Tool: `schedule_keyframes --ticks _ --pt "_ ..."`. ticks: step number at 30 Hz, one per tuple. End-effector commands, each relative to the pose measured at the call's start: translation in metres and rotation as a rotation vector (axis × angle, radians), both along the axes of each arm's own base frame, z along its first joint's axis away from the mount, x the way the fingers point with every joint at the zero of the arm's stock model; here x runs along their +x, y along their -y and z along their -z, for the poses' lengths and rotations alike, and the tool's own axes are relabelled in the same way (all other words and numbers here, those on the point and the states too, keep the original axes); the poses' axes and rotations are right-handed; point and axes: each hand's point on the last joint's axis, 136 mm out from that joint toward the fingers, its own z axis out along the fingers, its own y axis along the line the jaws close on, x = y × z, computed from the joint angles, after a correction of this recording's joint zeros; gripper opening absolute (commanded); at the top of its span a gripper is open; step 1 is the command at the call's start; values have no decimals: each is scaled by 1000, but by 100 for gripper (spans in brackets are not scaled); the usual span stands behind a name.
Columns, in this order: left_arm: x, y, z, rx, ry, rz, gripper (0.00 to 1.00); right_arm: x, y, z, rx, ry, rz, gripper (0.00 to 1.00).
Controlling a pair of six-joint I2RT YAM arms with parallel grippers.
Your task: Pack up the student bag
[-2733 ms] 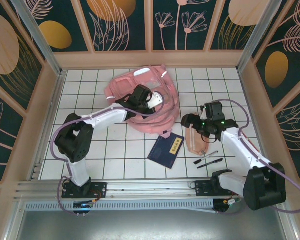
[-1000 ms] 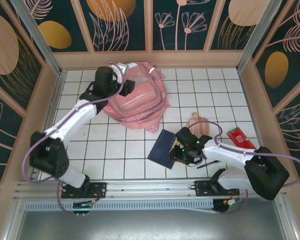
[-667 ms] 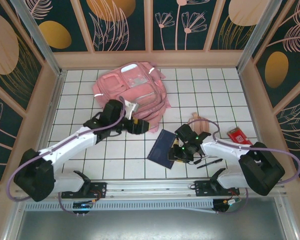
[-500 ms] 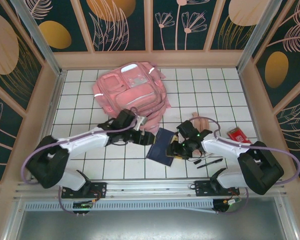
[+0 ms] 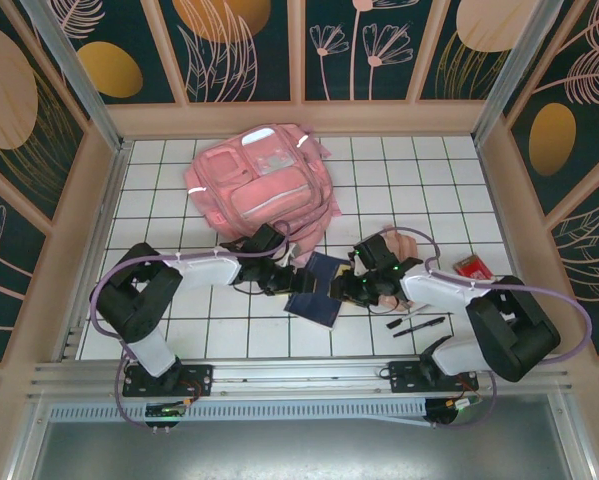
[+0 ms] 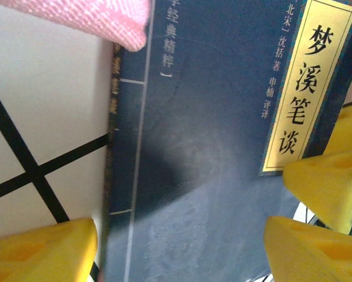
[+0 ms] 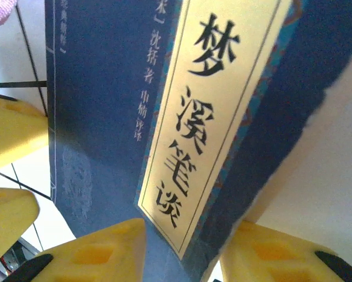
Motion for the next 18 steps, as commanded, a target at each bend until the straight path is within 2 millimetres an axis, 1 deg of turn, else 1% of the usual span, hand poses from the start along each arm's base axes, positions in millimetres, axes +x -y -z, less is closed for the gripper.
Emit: schedule_keyframes --ticks 1,3,5,7,8,10,12,13,15,17,18 --pt "-7 15 10 -47 -52 15 73 -3 -2 10 -39 12 -17 34" --pt "-6 16 3 -61 -47 17 72 -4 -5 11 -23 19 -26 30" --pt "-8 18 -8 -88 -41 25 72 -4 -7 9 -8 25 -33 30" --pt "-12 18 -12 -101 -58 30 71 -7 -11 3 30 40 -53 30" --pt "-12 19 -22 -118 -48 34 71 -9 -15 -1 62 48 -64 30" --pt "-19 17 -21 -127 -79 38 70 -14 -22 -11 134 75 -97 30" --pt "-26 11 -16 -105 -112 38 69 -17 -19 -15 132 92 -103 30" --pt "-28 5 -11 -72 -118 31 69 -16 -13 -14 103 97 -86 32" --pt "-25 -12 1 12 -118 -17 70 -14 3 -10 25 84 -30 39" --pt "-18 -25 8 56 -111 -62 70 -14 19 -11 -65 52 25 52" --pt "-16 -28 10 67 -113 -77 71 -15 22 -14 -86 45 40 55"
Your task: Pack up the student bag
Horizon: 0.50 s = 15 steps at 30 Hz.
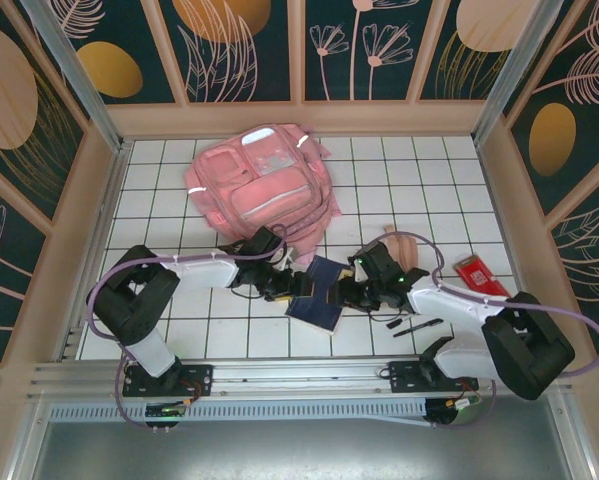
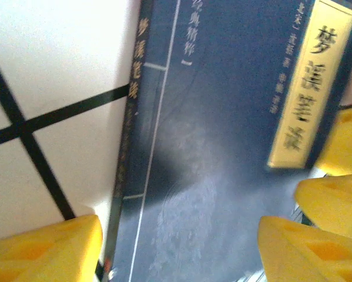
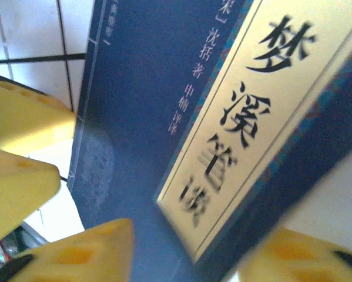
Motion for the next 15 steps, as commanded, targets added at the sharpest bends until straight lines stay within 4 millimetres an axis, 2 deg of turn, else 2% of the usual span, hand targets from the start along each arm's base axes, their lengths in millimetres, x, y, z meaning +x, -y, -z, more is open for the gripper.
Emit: schedule_keyframes --ticks 1,4,7,10,14,15 --pt "-2 -21 12 83 -46 -59 71 -2 22 -5 -121 -32 78 58" --pt "2 -14 5 50 -36 -52 70 -7 31 -1 -162 -62 119 59" --pt "3 -8 1 11 -15 -27 71 -7 38 15 -170 -75 155 58" --pt "0 -5 2 -13 -30 -27 71 -6 24 20 -111 -83 122 56" --pt "-10 2 3 -99 -70 -6 72 0 4 21 -46 -42 38 39" --pt "-13 4 4 -104 -90 6 72 -1 -2 21 -22 -35 9 37"
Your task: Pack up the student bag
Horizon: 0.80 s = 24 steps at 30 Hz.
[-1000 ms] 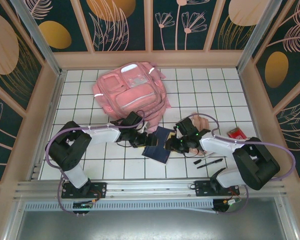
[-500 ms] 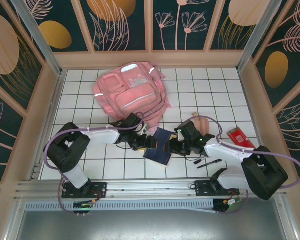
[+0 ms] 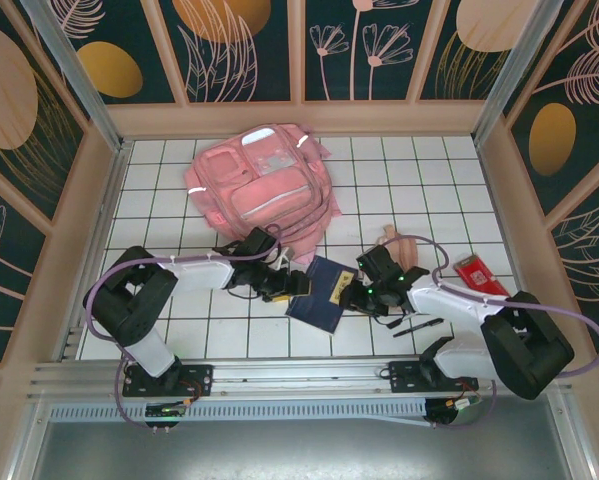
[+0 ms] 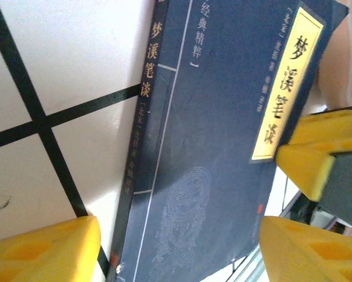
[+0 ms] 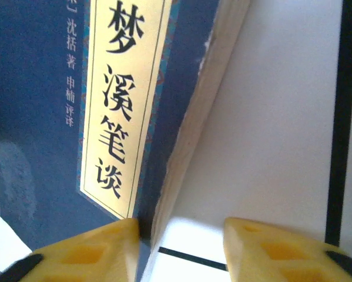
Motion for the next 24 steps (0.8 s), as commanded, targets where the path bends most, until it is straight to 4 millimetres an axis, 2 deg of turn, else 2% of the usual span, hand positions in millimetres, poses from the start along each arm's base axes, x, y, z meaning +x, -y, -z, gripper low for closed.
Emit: schedule_keyframes --ticks 1,4,8,11,13,17,18,21,24 --pt "-14 6 4 -48 -71 37 72 7 -33 -3 131 56 -104 33" --pt "-19 5 0 -72 -73 46 72 6 -44 -6 176 89 -187 24" --pt "-29 5 -10 -128 -78 78 68 10 -45 -6 184 131 -235 16" --pt "-31 7 -28 -203 -54 98 62 9 -45 0 192 118 -259 15" --pt "-32 7 -44 -254 -28 116 54 7 -47 4 198 115 -284 15" --pt "-31 7 -64 -311 24 141 46 6 -58 3 253 112 -320 14" --pt "-30 7 -64 -308 30 138 43 6 -60 2 264 115 -323 14" --pt "-22 3 -56 -260 30 93 25 7 -65 -5 298 138 -336 15" --pt "-15 1 -62 -244 56 70 10 7 -68 -16 333 173 -353 17"
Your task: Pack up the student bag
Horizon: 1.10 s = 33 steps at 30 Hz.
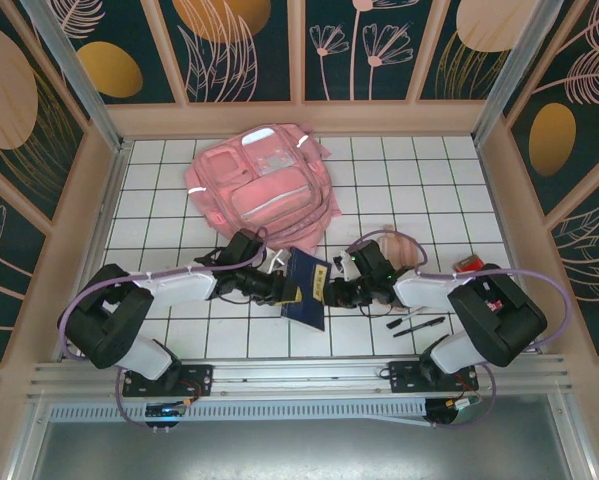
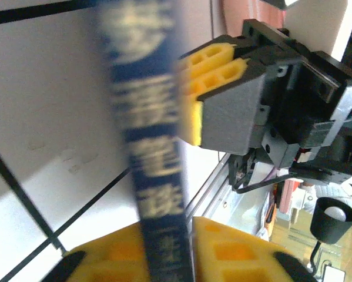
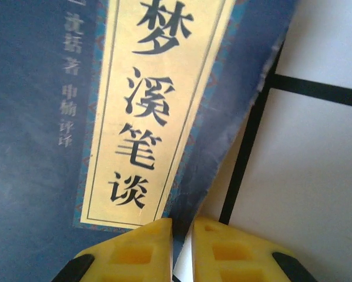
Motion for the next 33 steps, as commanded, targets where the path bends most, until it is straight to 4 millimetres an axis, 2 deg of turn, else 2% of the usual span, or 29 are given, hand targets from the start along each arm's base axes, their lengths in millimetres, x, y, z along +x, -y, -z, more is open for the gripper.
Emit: schedule_keyframes --ticks 1,2,4,6,8,10,15,16,18,20,23,28,29,32,33 --pt "14 4 -24 -32 88 -8 5 -5 -9 -18 76 66 -61 19" --pt "17 2 -29 -22 110 -15 1 -3 -8 -22 77 87 -57 21" --pt "25 -2 -45 -6 165 -40 0 2 -3 -33 76 144 -28 32" --pt "33 -4 -71 -44 237 -71 0 15 8 -47 61 215 57 50" --pt "41 -5 -97 -85 308 -117 0 27 20 -62 44 265 148 63" --pt "55 -8 -121 -110 376 -196 0 34 29 -84 58 300 220 68" --pt "95 -8 -195 -174 539 -338 0 31 36 -134 170 298 330 78" --pt "101 -7 -206 -181 555 -353 0 28 33 -144 217 284 335 78" --pt "114 -4 -232 -207 589 -399 0 22 23 -175 370 255 349 79" --pt "125 -4 -245 -246 569 -472 0 23 21 -205 501 219 410 84" --pt "133 3 -255 -356 466 -541 0 27 21 -246 688 182 487 85" --pt "133 22 -246 -424 263 -514 0 41 23 -301 879 269 524 89" --pt "131 25 -241 -443 203 -518 0 49 23 -305 881 281 545 87" --pt "125 23 -239 -589 58 -555 0 76 26 -284 837 215 682 83" --pt "124 22 -241 -619 41 -565 0 81 24 -284 852 216 685 84"
